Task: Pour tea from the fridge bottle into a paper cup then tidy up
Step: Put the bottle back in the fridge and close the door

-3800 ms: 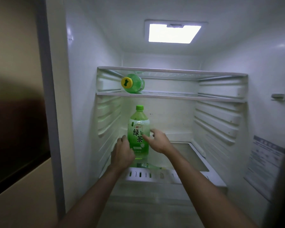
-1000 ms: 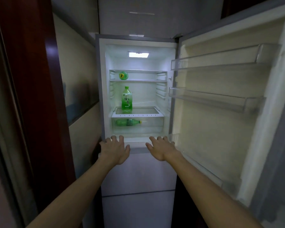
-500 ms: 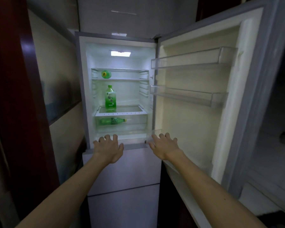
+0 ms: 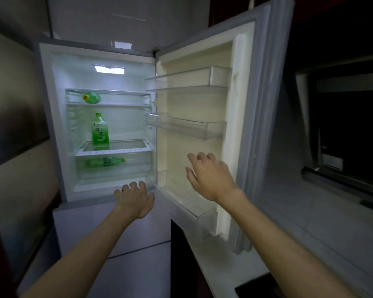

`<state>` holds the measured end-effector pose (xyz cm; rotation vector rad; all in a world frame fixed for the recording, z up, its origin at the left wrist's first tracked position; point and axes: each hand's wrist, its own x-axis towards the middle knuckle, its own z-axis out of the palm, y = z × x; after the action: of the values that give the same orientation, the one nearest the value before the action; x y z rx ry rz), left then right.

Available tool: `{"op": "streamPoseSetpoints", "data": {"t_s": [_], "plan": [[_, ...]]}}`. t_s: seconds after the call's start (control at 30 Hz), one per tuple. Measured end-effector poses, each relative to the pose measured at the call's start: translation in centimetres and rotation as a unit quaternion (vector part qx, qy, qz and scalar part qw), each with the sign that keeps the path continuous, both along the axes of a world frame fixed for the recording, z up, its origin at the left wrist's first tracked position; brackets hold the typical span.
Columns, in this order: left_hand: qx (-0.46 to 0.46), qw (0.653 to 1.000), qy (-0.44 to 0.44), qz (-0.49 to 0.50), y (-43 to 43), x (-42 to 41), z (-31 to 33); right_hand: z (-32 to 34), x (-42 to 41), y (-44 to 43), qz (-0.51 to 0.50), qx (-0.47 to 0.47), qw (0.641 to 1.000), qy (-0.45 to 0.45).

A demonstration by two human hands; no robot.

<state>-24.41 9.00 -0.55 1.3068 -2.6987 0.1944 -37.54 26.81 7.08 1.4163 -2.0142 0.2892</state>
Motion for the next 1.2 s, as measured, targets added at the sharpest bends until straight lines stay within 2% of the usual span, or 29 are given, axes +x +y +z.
{"op": "streamPoseSetpoints", "data": {"t_s": [0.1,0.2,0.3,0.37,0.47,0.6,0.87,0.93,1.03,1.1,1.2], "plan": [[-0.002,1.0,0.003,-0.017,2.1,-2.0,0.0,2.1,-0.8,3.8,0.027,-0.098,0.994,0.031],[-0.013,0.999,0.007,-0.028,4.6,-3.8,0.3,4.2,-2.4,7.6,0.035,-0.226,0.973,0.025],[-0.034,0.995,0.062,-0.064,7.8,-5.8,0.7,6.0,-5.2,10.3,0.015,-0.31,0.95,0.017],[-0.015,0.987,0.126,-0.098,10.3,-7.3,0.8,7.0,-7.6,11.1,-0.023,-0.335,0.942,0.016],[0.008,0.968,0.19,-0.16,14.4,-9.6,0.3,7.6,-10.6,11.0,-0.08,-0.32,0.944,-0.018],[-0.04,0.941,0.24,-0.235,18.5,-12.6,-1.3,7.9,-12.6,10.4,-0.092,-0.261,0.956,-0.099],[-0.095,0.919,0.28,-0.261,22.7,-17.2,-1.9,8.0,-13.8,10.3,-0.074,-0.174,0.949,-0.251],[-0.102,0.918,0.276,-0.264,22.9,-18.2,-1.9,8.0,-14.1,10.4,-0.026,-0.179,0.931,-0.318],[-0.099,0.922,0.272,-0.258,23.2,-19.4,-2.0,8.2,-13.9,10.6,0.063,-0.204,0.875,-0.434],[-0.098,0.925,0.268,-0.251,23.4,-19.9,-2.1,8.4,-13.7,10.6,0.094,-0.199,0.865,-0.451],[-0.103,0.928,0.262,-0.243,23.5,-20.2,-2.2,8.8,-13.6,10.4,0.107,-0.178,0.873,-0.44]]}}
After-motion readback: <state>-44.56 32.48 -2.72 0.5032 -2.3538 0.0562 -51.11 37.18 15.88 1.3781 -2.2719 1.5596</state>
